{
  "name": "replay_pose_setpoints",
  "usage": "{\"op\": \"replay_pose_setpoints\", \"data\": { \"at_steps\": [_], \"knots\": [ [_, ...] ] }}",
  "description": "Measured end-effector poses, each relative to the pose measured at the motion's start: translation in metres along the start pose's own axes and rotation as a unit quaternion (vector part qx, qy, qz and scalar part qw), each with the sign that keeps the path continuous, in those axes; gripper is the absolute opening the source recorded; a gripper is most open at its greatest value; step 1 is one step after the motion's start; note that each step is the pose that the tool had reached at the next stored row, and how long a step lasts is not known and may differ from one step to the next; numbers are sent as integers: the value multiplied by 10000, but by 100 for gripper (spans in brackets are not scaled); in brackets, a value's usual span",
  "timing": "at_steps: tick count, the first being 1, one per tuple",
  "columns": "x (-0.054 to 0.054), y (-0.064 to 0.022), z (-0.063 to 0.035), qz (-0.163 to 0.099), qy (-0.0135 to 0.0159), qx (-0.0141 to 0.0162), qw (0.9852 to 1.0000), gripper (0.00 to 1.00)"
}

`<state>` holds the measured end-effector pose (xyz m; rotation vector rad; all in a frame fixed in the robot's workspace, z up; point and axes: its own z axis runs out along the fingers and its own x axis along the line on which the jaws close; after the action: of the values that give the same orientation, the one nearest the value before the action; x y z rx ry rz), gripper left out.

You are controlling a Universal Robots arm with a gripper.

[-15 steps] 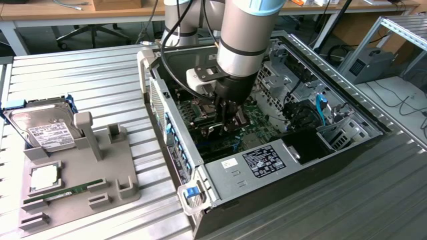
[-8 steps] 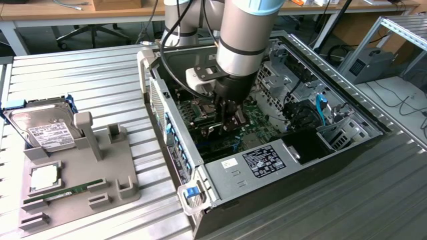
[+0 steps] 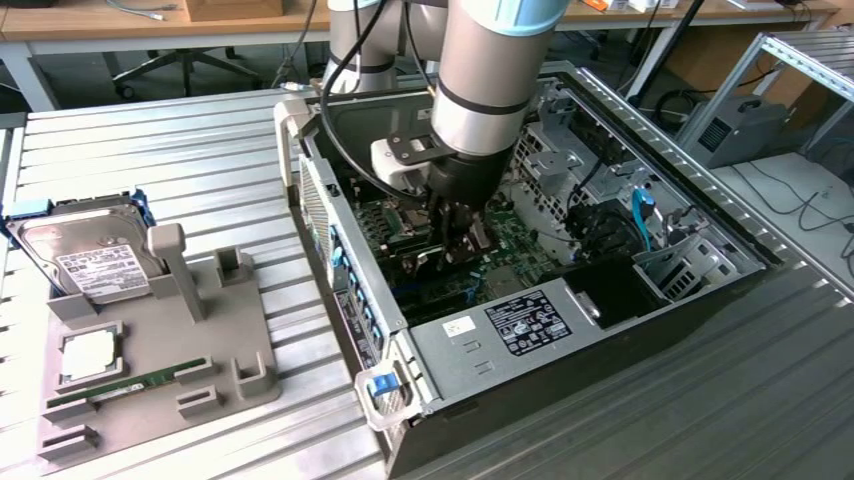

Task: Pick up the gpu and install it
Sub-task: 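Insert the gpu into the slot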

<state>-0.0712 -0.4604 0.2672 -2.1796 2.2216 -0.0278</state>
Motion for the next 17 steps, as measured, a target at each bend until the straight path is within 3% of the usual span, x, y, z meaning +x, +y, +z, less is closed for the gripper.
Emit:
{"op": "replay_pose_setpoints", "data": {
  "at_steps": [8, 11, 17],
  "knots": [
    [0, 0, 1, 0, -1, 1, 10000, 39],
    [0, 0, 1, 0, -1, 1, 10000, 27],
    [0, 0, 1, 0, -1, 1, 10000, 27]
  ]
}}
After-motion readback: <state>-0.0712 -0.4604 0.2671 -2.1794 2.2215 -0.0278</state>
